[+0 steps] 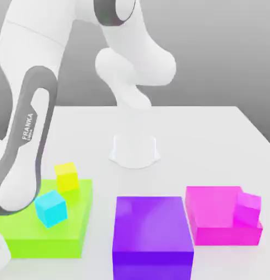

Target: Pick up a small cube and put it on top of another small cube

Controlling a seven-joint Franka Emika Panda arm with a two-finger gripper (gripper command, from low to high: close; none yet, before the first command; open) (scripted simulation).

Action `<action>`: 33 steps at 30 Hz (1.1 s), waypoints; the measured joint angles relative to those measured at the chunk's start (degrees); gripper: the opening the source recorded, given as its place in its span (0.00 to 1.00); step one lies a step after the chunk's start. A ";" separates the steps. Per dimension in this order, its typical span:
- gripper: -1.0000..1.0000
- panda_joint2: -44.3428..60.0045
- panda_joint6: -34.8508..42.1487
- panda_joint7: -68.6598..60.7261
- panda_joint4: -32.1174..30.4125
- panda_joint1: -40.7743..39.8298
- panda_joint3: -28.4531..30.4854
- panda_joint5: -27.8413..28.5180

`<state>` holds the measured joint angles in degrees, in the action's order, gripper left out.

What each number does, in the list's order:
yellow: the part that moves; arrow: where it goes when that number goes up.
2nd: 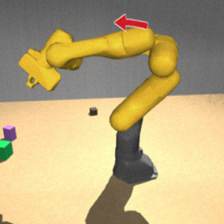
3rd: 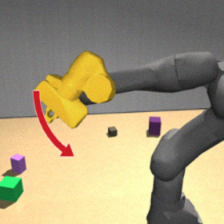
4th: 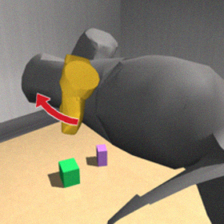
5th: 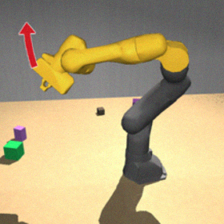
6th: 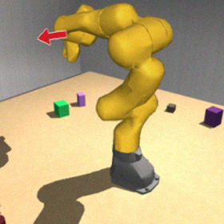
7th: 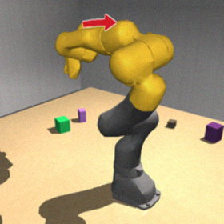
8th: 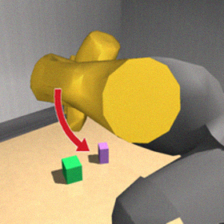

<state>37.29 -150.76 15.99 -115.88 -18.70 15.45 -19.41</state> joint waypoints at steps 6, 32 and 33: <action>0.00 -5.31 3.94 1.45 -1.40 1.76 2.31 2.15; 0.00 -35.00 3.17 29.77 -29.45 47.75 -22.29 19.74; 1.00 -33.82 1.71 30.04 -29.72 47.32 -22.10 20.04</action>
<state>3.47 -149.05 46.03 -145.61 28.62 -6.65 0.63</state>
